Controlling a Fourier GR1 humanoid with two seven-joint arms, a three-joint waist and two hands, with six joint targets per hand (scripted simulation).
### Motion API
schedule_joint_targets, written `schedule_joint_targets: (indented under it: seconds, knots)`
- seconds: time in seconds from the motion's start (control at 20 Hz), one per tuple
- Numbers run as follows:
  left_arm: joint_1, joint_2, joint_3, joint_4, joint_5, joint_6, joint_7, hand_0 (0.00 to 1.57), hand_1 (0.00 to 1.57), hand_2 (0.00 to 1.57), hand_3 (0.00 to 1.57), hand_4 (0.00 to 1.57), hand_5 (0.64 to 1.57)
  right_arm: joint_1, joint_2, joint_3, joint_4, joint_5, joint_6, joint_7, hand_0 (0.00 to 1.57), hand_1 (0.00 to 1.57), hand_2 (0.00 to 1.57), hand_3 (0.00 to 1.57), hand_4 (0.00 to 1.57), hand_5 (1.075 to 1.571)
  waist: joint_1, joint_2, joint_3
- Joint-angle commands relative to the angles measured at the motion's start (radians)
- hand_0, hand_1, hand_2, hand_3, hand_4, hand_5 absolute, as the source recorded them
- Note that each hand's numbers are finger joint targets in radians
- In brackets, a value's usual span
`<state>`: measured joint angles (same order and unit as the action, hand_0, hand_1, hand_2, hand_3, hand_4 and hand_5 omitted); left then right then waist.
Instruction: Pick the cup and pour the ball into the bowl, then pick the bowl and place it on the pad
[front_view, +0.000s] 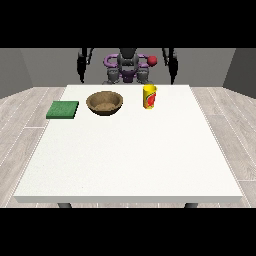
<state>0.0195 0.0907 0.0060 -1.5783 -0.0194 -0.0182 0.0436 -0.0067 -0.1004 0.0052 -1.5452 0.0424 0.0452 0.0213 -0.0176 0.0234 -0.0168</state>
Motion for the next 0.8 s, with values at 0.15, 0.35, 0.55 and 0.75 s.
schedule_joint_targets:
  seconds: [0.15,0.35,0.55,0.75]
  knots:
    - [-0.015,0.034,0.008,-0.097,0.006,-0.007,0.065,0.00,0.00,0.00,0.00,0.00,1.570,-0.010,-0.039,-0.016,-0.088,-0.010,0.009,0.070,0.00,0.00,0.33,0.49,0.85,1.565,-0.004,-0.240,0.0147]
    - [-0.155,-0.086,-0.013,-0.140,0.204,0.031,0.073,0.00,0.00,0.00,0.00,0.00,1.569,-0.132,0.095,0.094,-0.124,-0.126,-0.139,0.086,0.00,0.00,0.32,0.47,0.84,1.566,0.027,-0.227,0.0157]
    - [-0.214,-0.089,0.016,-0.116,0.200,0.099,0.091,0.00,0.00,0.00,0.00,0.00,1.569,-0.196,0.098,0.221,-0.206,-0.128,-0.332,0.169,0.00,0.00,0.25,0.41,0.84,1.568,0.005,-0.194,0.0162]
    - [-0.263,-0.060,0.054,-0.142,0.200,0.081,0.095,0.00,0.00,0.00,0.00,0.00,1.569,-0.225,0.100,0.278,-0.248,-0.073,-0.449,0.186,0.00,0.00,0.32,0.45,0.83,1.567,0.015,-0.132,0.0166]
